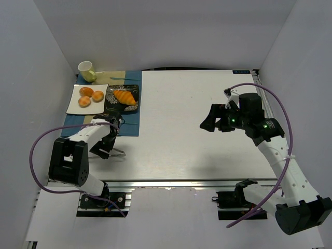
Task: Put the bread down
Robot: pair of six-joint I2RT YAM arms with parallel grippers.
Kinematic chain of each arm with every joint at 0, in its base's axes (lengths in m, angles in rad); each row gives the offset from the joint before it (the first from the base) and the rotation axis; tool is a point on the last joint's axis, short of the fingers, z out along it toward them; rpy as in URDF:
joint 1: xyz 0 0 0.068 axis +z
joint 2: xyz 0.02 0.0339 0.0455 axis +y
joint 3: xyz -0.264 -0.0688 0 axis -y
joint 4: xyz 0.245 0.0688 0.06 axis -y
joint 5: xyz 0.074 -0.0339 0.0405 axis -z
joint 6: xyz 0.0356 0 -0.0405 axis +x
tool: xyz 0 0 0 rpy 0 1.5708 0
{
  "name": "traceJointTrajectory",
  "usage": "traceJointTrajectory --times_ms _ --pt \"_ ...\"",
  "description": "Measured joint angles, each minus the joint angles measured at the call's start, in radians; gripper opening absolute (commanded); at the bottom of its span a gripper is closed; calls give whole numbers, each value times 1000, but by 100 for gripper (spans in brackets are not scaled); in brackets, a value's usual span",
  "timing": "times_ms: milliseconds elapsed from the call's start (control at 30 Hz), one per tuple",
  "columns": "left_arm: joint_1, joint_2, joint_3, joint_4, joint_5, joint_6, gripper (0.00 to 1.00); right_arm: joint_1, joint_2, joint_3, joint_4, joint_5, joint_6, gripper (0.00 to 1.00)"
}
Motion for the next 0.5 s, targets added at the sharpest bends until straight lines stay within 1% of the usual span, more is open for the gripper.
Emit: traceJointTrajectory --times_ms 500 --pt "0 -10 8 -68 -14 -24 80 2 -4 -1 -1 11 -3 89"
